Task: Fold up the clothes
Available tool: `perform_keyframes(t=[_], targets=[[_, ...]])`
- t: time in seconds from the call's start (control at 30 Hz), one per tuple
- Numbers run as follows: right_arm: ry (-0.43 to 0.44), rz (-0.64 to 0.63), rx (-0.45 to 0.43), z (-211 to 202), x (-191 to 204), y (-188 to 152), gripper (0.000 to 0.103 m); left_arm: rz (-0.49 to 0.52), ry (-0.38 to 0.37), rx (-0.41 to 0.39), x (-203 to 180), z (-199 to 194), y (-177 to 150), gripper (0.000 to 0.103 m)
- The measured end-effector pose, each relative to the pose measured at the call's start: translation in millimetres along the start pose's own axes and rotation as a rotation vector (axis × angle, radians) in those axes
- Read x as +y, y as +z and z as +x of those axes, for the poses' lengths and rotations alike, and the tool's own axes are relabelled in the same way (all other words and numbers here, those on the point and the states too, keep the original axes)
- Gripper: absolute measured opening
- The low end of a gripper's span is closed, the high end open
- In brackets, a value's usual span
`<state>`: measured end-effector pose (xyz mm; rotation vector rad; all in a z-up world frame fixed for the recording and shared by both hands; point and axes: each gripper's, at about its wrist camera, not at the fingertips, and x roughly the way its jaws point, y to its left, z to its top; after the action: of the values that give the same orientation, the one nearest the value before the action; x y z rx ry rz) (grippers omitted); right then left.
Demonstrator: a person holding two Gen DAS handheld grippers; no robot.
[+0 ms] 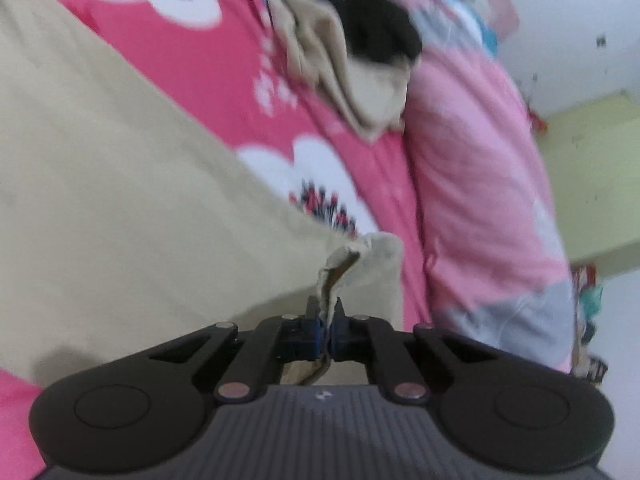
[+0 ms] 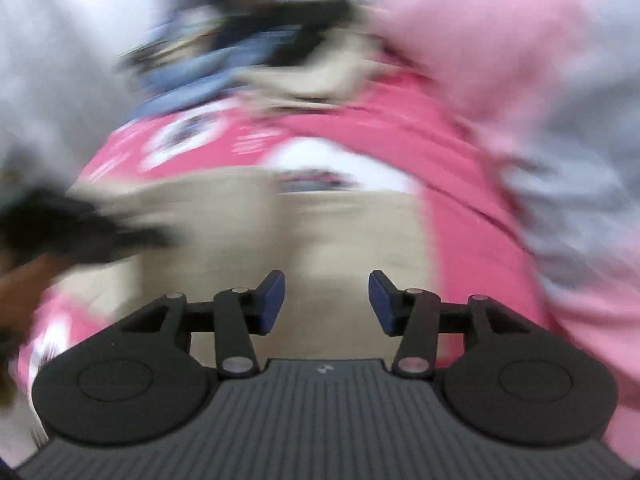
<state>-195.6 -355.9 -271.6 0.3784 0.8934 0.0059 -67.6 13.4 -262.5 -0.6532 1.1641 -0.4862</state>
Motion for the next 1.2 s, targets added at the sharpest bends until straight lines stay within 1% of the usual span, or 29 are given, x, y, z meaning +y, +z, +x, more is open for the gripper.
perform_keyframes(t=[0.03, 0.07, 0.13, 0.2, 0.23, 0.27, 0.3, 0.33, 0.4, 0.47, 0.5, 0.57, 0.6, 0.7, 0.77, 0.83, 0.93, 0.97, 1.03, 1.13, 1.2], targets=[[-0.042, 0.050, 0.030, 12, -14, 0, 0.046, -0.014, -0.007, -0.030, 0, -13, 3, 0.004], [-0.065, 0.086, 0.061, 24, -24, -1, 0.046, -0.029, -0.017, -0.060, 0, -27, 7, 0.004], [-0.061, 0.148, 0.125, 49, -35, -9, 0.044, -0.047, -0.025, -0.130, -4, -54, 17, 0.004], [-0.059, 0.157, 0.124, 54, -34, -16, 0.040, -0.055, -0.025, -0.206, -9, -80, 26, 0.004], [-0.066, 0.143, 0.123, 54, -31, -17, 0.026, -0.063, -0.033, -0.239, -12, -91, 31, 0.004], [-0.067, 0.133, 0.128, 53, -28, -17, 0.010, -0.073, -0.043, -0.271, -14, -101, 36, 0.004], [-0.062, 0.131, 0.136, 52, -26, -16, 0.005, -0.083, -0.053, -0.302, -17, -111, 41, 0.004], [-0.061, 0.126, 0.134, 48, -24, -15, 0.002, -0.089, -0.064, -0.322, -20, -117, 45, 0.004], [-0.074, 0.114, 0.107, 31, -18, -10, 0.002, -0.099, -0.087, -0.354, -24, -126, 51, 0.004], [-0.107, 0.124, 0.063, 7, -14, -5, 0.002, -0.096, -0.112, -0.366, -29, -128, 55, 0.004], [-0.126, 0.138, 0.051, -1, -16, -3, 0.001, -0.090, -0.117, -0.359, -31, -124, 55, 0.004], [-0.165, 0.153, 0.070, -7, -22, -12, 0.001, -0.077, -0.125, -0.339, -35, -113, 55, 0.004], [-0.189, 0.150, 0.085, -3, -25, -18, 0.002, -0.079, -0.133, -0.314, -37, -105, 54, 0.004], [-0.270, 0.093, 0.142, 24, -23, -37, 0.004, -0.094, -0.163, -0.226, -39, -79, 48, 0.004], [-0.298, 0.104, 0.141, 28, -25, -40, 0.007, -0.067, -0.194, -0.162, -50, -61, 39, 0.004], [-0.329, 0.115, 0.128, 20, -27, -37, 0.012, -0.033, -0.187, -0.092, -58, -37, 23, 0.004], [-0.355, 0.157, 0.119, 7, -38, -41, 0.014, 0.019, -0.167, 0.014, -71, -1, -3, 0.006], [-0.361, 0.174, 0.116, 3, -42, -42, 0.014, 0.036, -0.161, 0.049, -75, 11, -12, 0.009], [-0.372, 0.206, 0.111, -6, -51, -45, 0.015, 0.070, -0.147, 0.120, -83, 36, -29, 0.031], [-0.388, 0.254, 0.111, -18, -63, -51, 0.019, 0.122, -0.127, 0.225, -95, 72, -55, 0.031], [-0.389, 0.259, 0.121, -20, -66, -55, 0.020, 0.156, -0.114, 0.296, -103, 96, -73, 0.032]])
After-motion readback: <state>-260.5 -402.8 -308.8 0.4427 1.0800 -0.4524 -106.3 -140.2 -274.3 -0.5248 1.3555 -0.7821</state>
